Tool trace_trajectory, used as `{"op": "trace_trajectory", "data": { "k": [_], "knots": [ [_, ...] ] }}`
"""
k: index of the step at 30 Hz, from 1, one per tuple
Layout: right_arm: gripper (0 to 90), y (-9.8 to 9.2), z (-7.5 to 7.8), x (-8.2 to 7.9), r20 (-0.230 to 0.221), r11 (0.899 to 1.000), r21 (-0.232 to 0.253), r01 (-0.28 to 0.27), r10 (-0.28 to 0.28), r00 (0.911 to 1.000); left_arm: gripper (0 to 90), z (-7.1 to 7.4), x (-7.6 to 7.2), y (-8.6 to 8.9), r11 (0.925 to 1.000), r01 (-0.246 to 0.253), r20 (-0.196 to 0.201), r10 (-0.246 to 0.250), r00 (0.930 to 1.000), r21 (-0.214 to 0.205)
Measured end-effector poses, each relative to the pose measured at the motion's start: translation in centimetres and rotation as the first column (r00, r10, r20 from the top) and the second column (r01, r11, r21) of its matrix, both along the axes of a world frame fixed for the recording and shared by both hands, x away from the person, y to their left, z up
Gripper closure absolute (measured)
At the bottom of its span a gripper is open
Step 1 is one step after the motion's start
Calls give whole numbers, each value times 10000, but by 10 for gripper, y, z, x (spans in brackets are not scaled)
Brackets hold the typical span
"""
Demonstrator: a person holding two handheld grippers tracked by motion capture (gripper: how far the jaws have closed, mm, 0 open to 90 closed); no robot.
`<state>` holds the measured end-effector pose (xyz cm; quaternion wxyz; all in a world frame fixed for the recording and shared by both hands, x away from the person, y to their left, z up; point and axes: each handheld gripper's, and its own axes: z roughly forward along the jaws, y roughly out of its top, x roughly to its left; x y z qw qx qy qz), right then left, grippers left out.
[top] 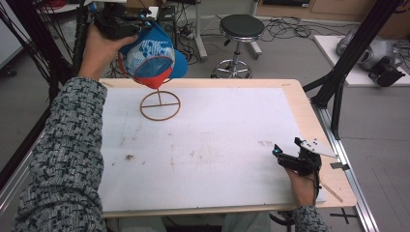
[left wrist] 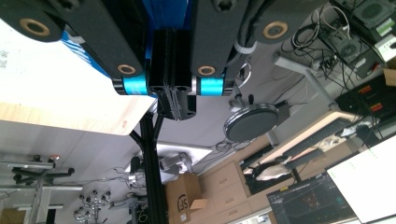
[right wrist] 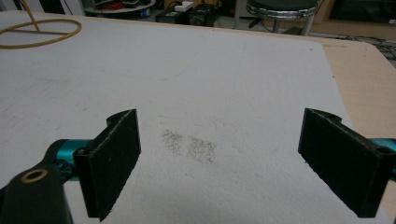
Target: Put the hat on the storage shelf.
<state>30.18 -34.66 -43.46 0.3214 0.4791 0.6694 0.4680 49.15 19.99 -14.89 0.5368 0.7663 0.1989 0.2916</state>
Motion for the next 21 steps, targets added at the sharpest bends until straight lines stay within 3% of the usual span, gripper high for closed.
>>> {"op": "trace_trajectory", "data": {
  "k": [16,21],
  "knots": [
    [121,-1,0,-1,-76,10000,6,75,-74,9999,888,-20,19,5,9988,-452,-361,459,9983,192],
    [121,-2,0,-1,-76,10000,-1,83,-83,9999,888,-27,25,3,9976,-509,-411,528,9978,475]
  ]
}}
